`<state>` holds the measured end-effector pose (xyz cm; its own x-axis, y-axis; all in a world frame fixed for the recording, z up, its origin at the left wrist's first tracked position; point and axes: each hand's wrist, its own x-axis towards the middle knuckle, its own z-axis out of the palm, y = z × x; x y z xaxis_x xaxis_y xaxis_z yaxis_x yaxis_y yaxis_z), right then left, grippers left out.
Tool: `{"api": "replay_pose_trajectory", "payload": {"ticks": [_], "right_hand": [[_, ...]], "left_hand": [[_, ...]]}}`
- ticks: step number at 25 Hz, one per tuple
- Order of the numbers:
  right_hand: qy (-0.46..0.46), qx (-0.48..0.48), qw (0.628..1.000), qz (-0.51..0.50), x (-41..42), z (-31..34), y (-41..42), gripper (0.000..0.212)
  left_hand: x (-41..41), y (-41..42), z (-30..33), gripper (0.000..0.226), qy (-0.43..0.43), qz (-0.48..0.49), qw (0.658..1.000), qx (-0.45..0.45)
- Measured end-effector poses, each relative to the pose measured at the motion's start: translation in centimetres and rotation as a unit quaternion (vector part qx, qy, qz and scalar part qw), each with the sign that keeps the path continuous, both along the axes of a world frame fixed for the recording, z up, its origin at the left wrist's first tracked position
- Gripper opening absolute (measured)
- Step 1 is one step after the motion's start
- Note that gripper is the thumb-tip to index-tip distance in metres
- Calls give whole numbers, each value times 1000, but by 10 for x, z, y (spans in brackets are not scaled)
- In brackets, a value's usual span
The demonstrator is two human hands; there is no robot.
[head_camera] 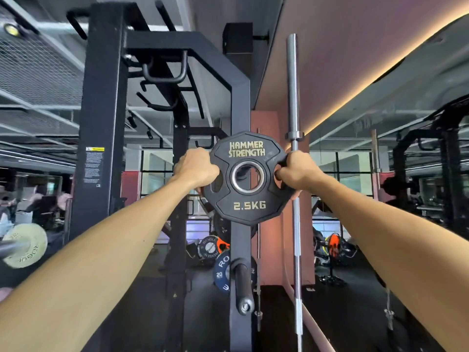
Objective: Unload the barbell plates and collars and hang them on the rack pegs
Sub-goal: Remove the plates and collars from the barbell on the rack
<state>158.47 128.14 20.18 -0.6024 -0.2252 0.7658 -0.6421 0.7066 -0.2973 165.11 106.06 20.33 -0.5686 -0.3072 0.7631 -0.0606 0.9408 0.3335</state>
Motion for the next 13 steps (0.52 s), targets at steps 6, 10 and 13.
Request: {"api": "replay_pose_trajectory", "payload": {"ticks": [6,10,13], "right_hand": [[33,-2,999,-13,-35,42,-16,17],[27,-18,999,-6,-68,53,-28,15],[8,-30,1000,1,-99,48,-36,16]], "left_hand": [[-36,-14,43,16,42,-6,999,-11],[-69,-26,52,16,40,-14,999,-4],[-100,-35,48,10,32,-22,999,-9]]}}
